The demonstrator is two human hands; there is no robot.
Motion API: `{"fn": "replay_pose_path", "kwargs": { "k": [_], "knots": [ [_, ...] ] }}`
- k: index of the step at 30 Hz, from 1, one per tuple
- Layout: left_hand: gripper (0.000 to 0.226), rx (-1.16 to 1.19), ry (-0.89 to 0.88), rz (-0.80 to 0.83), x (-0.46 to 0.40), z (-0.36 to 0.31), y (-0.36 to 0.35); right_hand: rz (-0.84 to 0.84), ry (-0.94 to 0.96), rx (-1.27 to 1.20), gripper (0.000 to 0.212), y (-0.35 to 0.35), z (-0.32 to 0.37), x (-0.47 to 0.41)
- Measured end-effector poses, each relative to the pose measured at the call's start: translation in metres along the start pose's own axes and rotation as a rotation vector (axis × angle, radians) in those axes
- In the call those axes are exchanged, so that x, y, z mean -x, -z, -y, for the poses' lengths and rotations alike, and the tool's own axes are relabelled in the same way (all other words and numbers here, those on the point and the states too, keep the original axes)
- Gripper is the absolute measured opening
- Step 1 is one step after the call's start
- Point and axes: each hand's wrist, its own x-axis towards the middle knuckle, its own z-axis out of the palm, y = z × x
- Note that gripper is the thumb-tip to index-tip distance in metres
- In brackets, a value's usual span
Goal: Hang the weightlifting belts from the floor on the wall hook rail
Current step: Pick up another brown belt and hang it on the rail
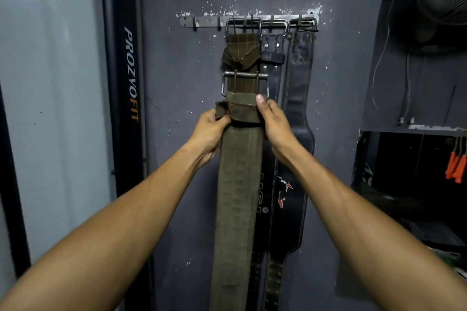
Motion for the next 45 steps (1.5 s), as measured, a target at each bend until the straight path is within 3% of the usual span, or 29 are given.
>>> {"fn": "replay_pose_path", "kwargs": {
  "k": [4,9,12,16,19,25,30,38,45],
  "knots": [
    [0.031,0.016,0.018,0.069,0.003,-0.006,-0.006,-0.123,0.070,0.113,0.031,-0.005,0.001,-0.027],
    [0.037,0.125,0.155,0.236,-0.010,-0.021,0.017,-0.183,0.081,0.129,0.044,-0.014,0.002,-0.049],
    [0.028,0.138,0.169,0.259,-0.030,-0.032,0.033,-0.165,0.109,0.141,0.048,-0.023,0.006,-0.070],
    [0.042,-0.060,0.042,0.095,-0.077,-0.048,0.040,-0.145,0.158,0.167,0.044,-0.041,0.009,-0.106],
    [0.035,-0.168,-0.063,-0.004,-0.115,-0.059,0.043,-0.137,0.192,0.171,0.042,-0.057,0.010,-0.136],
    [0.048,-0.252,-0.182,-0.212,-0.193,-0.069,0.050,-0.322,0.295,0.233,0.031,-0.084,0.016,-0.201],
    [0.059,-0.338,-0.233,-0.238,-0.257,-0.087,0.064,-0.398,0.400,0.332,0.046,-0.100,0.027,-0.252],
    [0.068,-0.315,-0.228,-0.199,-0.330,-0.121,0.069,-0.496,0.419,0.503,0.045,-0.111,0.053,-0.306],
    [0.051,-0.240,-0.163,-0.190,-0.346,-0.111,0.080,-0.499,0.517,0.861,0.038,-0.115,0.045,-0.313]
  ]
}}
